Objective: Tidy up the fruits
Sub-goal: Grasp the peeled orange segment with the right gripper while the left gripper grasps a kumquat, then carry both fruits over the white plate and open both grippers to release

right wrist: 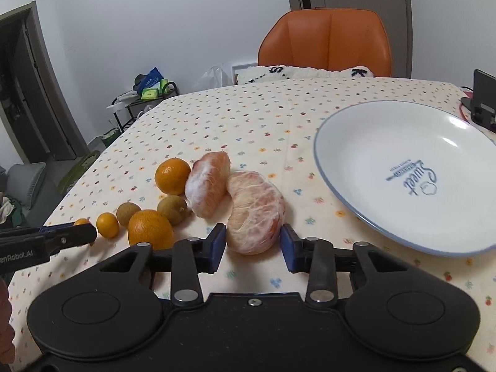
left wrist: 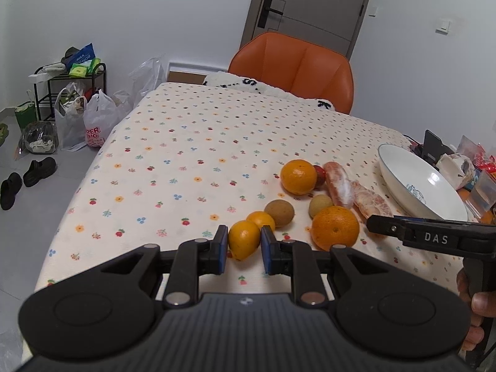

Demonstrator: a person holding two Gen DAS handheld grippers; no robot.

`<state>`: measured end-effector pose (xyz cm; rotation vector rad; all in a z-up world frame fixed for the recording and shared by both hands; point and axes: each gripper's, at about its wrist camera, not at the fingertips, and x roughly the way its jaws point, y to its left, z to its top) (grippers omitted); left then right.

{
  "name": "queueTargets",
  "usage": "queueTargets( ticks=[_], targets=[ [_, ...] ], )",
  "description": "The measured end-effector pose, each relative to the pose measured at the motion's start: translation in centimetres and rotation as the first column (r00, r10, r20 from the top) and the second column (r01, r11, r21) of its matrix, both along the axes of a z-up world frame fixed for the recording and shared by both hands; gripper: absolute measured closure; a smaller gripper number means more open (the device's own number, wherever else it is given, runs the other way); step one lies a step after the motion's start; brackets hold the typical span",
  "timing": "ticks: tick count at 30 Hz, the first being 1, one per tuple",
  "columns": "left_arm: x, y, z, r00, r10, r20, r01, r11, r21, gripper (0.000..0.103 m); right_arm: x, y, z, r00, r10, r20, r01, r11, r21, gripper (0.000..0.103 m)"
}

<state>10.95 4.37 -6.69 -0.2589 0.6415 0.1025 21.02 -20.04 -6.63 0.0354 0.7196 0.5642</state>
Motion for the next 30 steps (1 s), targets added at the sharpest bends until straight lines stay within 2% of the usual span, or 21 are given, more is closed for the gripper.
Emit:
queueTargets(
  ticks=[3,7,11,14,18,20,21,23,30],
  targets=[
    [0.0,-0.3,0.1,1.0,-0.007,0.004,0.007,1.0,0.002,0.082,-0.8,-0.7,0.1,1.0,-0.004,0.001,0.004,1.0,-0.016,0.071],
    [-0.1,-0.5,0.1,1.0,-0.01,0.004,0.01,1.0,0.005,0.082,-1.6,-1.1,0.5,1.0,-0.014,-0.024,0.013,1.0,-0.025,0.07],
    [0.1,-0.4,0.0,1.0,-0.008,0.0,0.008,1.0,0.002,0.082,-1.0,-0.3,0.4,1.0,-0.021,0.009,0.022,0.997,-0.071,0.053],
    [0.1,-0.2,0.0,1.0,-0.004,0.003,0.004,1.0,0.003,0.082,-0.3,0.2,0.1,1.0,-0.005,0.004,0.005,0.999,-0.044,0.047],
    [0.1,0.5,-0.2,1.0,0.017,-0.004,-0.017,1.0,-0.004,0.082,0.3,1.5,-0.2,0.999,0.005,0.043,-0.002,0.997,-0.08,0.044],
    [0.0,0.8,-0.2,1.0,0.025,-0.006,-0.025,1.0,-0.003,0.082,0.3,1.8,-0.3,0.998,0.008,0.056,-0.004,0.997,-0.08,0.047],
    [0.0,0.9,-0.1,1.0,0.027,-0.006,-0.027,1.0,-0.002,0.082,0.2,1.9,-0.3,0.998,0.009,0.069,-0.003,0.996,-0.09,0.054],
    [-0.2,0.9,0.1,1.0,0.028,0.002,-0.028,1.0,0.001,0.082,-0.1,2.0,-0.4,0.995,0.001,0.098,0.011,0.993,-0.122,0.062],
    [-0.5,0.1,0.6,1.0,0.011,0.018,-0.011,1.0,-0.006,0.082,-0.7,0.1,-0.2,0.997,0.003,0.077,0.003,0.997,-0.071,0.065]
  ],
)
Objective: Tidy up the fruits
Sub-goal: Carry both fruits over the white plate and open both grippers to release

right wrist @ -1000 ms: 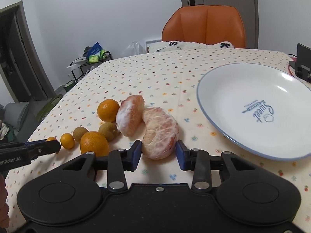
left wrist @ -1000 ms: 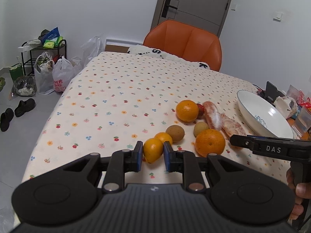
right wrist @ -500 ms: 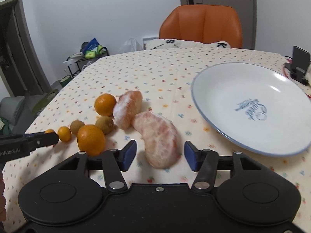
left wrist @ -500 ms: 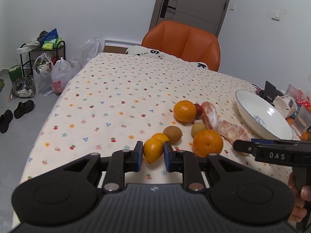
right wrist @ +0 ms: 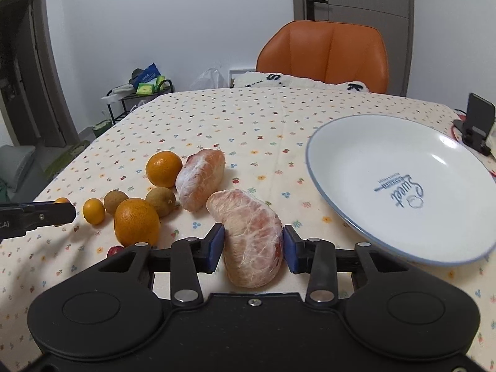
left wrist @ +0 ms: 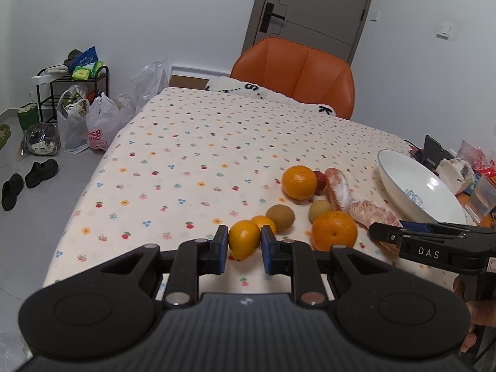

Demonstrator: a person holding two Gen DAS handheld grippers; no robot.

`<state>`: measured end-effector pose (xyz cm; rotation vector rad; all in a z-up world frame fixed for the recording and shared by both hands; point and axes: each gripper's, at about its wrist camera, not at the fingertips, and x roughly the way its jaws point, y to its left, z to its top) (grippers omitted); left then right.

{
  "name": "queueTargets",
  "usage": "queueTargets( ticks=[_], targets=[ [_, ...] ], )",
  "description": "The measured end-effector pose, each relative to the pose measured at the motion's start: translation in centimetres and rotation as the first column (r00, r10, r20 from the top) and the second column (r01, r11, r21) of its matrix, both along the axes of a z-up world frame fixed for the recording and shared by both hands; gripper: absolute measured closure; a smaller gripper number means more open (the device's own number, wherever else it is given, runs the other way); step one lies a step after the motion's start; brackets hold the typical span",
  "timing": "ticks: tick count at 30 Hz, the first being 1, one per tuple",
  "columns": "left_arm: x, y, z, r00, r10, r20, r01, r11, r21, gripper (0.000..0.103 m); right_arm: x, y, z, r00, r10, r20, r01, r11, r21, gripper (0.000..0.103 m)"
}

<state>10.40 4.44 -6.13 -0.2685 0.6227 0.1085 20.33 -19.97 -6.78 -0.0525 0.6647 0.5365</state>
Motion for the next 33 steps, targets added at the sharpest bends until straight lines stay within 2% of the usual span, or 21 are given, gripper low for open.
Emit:
queueTargets(
  ticks=[19,33],
  targets=[
    [-0.2,-4.1,2.3,0.995,-0.077,0.063,0.076,0.997,0.018,0.082,-2.8,-4.8,2.5,0.995,-0.073,0.061,0.067,0.993,0.1,0.065],
    [2.0,-8.5,3.3,0.98,-0.174,0.093,0.171,0.985,0.037,0.082,-2.3,-9.5,3.0,0.978,-0.191,0.087,0.177,0.973,0.145,0.065]
  ],
)
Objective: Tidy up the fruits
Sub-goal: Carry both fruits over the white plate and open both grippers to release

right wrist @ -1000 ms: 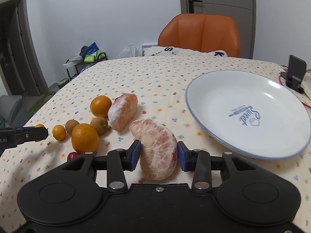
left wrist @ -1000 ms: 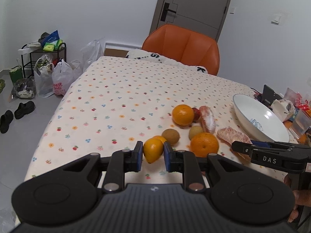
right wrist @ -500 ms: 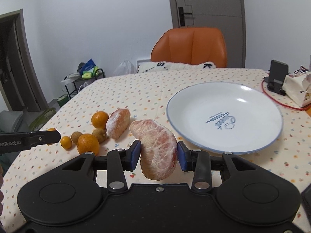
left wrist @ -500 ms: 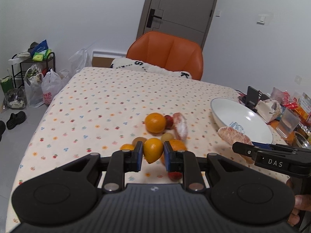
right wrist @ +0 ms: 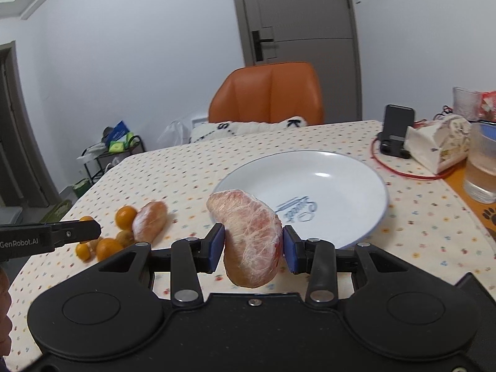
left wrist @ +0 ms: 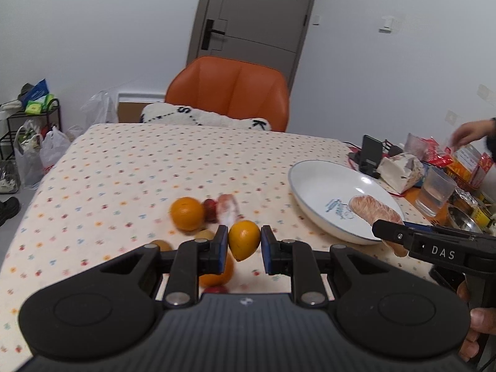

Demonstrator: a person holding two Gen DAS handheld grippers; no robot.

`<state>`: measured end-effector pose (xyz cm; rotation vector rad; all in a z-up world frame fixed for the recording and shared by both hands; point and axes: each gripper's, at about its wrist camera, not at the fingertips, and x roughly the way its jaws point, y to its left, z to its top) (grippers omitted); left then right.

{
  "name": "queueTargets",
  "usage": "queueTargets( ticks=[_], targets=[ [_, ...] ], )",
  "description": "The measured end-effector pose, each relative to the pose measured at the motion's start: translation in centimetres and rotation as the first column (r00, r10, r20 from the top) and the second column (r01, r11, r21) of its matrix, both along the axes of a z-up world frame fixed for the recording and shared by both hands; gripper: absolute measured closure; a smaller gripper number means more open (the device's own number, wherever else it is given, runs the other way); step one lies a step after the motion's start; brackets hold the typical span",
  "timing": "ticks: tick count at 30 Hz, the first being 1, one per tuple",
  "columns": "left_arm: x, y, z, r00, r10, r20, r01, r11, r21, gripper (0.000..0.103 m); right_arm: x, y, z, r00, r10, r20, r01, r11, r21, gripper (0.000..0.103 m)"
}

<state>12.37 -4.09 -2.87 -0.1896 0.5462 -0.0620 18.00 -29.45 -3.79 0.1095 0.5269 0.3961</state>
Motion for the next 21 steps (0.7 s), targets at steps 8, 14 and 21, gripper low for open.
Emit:
queueTargets(
  ticks=[8,14,21],
  targets=[
    [2.1,-2.0,0.0,0.999,-0.044,-0.004,0.044,0.999,0.015,0.082,1.4,-1.9,-0.5,0.999,-0.05,-0.001,0.05,0.998,0.022,0.065],
    [4.0,-3.6,0.0,0.997,-0.073,-0.007,0.074,0.997,0.022,0.082,2.6,-2.6,-0.8,0.998,-0.068,-0.001,0.068,0.997,0.028,0.065],
    [6.6,-5.3,-0.2,0.994,-0.105,-0.015,0.106,0.994,0.031,0.082,4.0,-3.3,-1.7,0.997,-0.079,-0.017,0.08,0.996,0.035,0.065]
  ],
)
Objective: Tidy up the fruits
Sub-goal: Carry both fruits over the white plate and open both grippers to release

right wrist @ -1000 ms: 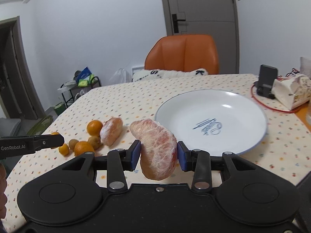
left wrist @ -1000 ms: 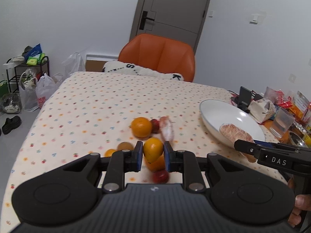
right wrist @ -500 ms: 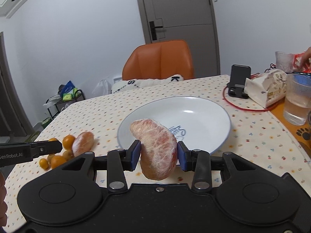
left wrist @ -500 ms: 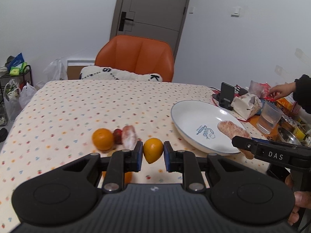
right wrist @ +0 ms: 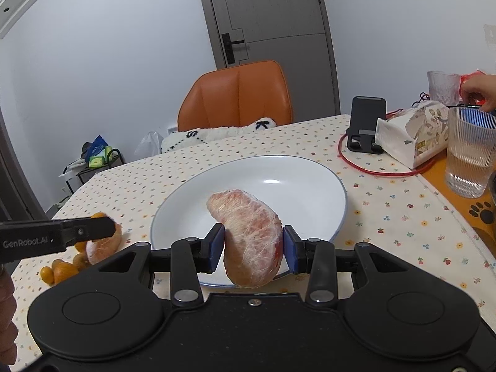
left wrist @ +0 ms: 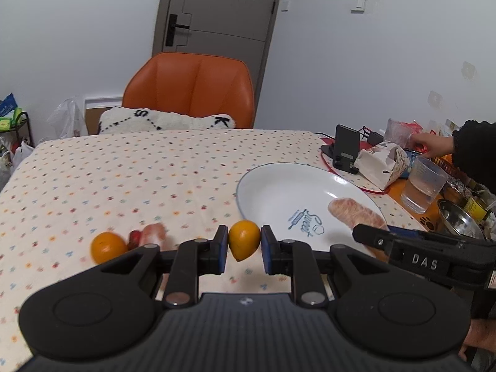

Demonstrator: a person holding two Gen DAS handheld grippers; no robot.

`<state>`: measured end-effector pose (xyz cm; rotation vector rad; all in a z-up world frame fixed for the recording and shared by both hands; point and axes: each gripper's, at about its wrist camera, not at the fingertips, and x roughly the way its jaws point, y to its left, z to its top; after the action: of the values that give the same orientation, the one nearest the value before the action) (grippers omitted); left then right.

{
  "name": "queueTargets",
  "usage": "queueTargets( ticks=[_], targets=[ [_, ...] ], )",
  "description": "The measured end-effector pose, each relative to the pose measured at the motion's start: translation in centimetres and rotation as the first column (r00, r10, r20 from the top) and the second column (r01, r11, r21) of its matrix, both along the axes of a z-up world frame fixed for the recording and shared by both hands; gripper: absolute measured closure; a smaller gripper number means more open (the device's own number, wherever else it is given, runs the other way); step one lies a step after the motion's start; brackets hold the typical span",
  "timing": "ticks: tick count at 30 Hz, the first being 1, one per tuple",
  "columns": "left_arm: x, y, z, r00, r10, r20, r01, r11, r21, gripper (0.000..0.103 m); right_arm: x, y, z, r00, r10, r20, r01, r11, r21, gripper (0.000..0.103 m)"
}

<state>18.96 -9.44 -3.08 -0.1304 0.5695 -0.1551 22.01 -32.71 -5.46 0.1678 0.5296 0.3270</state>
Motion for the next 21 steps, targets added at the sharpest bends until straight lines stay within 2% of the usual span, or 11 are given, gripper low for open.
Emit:
queueTargets(
  ticks=[11,21],
  targets=[
    [3.6,-2.4,-0.9,0.999,-0.04,-0.016,0.04,0.999,0.007,0.082,1.4,-0.6,-1.1,1.0,-0.007,-0.007,0.007,1.0,-0.02,0.065],
    [5.2,-3.6,-1.6,0.998,-0.059,-0.032,0.059,0.998,0.009,0.082,2.2,-1.0,-1.3,1.0,-0.013,-0.01,0.013,1.0,-0.026,0.065]
  ],
)
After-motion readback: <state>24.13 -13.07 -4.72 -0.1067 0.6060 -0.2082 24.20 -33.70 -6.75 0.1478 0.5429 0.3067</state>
